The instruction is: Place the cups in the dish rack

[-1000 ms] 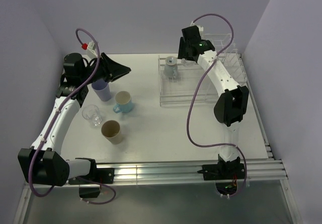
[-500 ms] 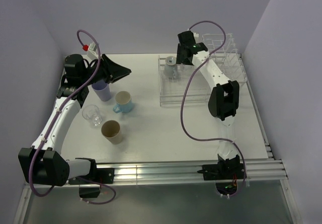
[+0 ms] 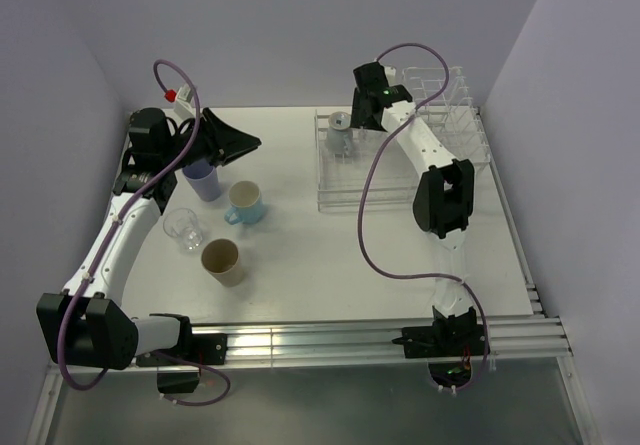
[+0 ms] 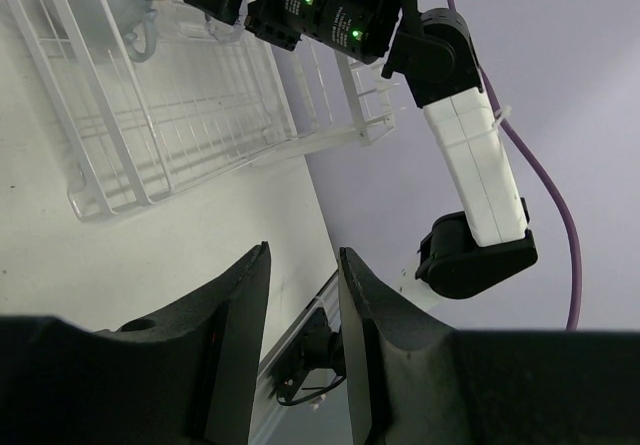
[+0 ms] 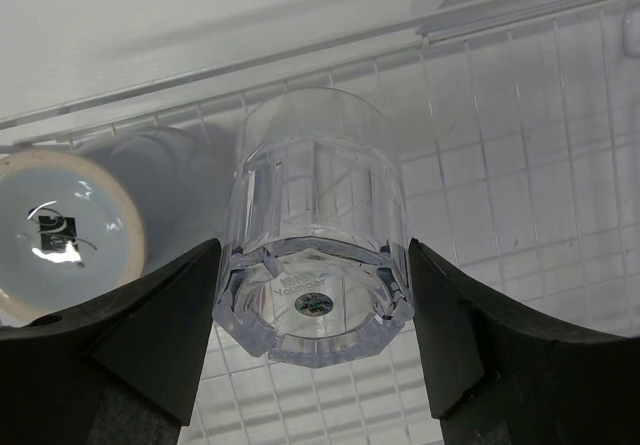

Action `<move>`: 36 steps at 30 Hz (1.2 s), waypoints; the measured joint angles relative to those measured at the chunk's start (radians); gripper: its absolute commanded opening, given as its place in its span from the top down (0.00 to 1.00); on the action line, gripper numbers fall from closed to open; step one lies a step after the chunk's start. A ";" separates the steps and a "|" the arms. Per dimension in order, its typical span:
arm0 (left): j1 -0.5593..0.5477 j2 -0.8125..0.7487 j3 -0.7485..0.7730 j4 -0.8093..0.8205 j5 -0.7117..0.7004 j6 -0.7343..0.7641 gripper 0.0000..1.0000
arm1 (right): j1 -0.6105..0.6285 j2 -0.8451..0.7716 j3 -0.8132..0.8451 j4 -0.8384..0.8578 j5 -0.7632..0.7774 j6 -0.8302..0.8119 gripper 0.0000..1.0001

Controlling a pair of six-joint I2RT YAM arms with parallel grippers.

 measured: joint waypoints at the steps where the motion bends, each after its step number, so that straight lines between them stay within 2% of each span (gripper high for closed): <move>1: 0.000 0.000 0.000 0.000 0.000 0.000 0.60 | -0.002 0.003 0.000 0.000 0.000 0.002 0.99; 4: 0.000 0.000 0.000 0.000 0.000 0.000 0.61 | -0.007 0.013 -0.003 0.000 -0.003 0.007 0.96; 9: 0.000 0.002 0.000 0.000 0.000 0.000 0.61 | -0.014 0.026 -0.005 0.007 -0.007 0.011 0.84; 16: 0.000 0.005 0.000 -0.002 0.000 0.004 0.61 | -0.016 0.028 -0.005 0.014 -0.008 0.014 0.54; 17: 0.000 0.005 0.000 -0.003 0.000 0.004 0.61 | -0.016 0.028 -0.005 0.014 -0.008 0.014 0.36; 22: 0.000 0.005 0.000 -0.007 0.000 0.010 0.61 | -0.016 0.028 -0.005 0.015 -0.008 0.014 0.25; 23: 0.000 0.006 0.000 -0.007 0.000 0.010 0.61 | -0.016 0.028 -0.005 0.015 -0.008 0.014 0.18; 25: 0.000 0.010 0.000 -0.007 0.000 0.010 0.61 | -0.016 0.029 -0.005 0.015 -0.007 0.017 0.12; 30: 0.000 0.016 0.000 -0.008 0.000 0.010 0.61 | -0.016 0.042 -0.005 0.014 -0.007 0.016 0.06; 36: 0.000 0.017 0.000 -0.007 0.000 0.010 0.61 | -0.016 0.044 -0.005 0.014 -0.007 0.015 0.05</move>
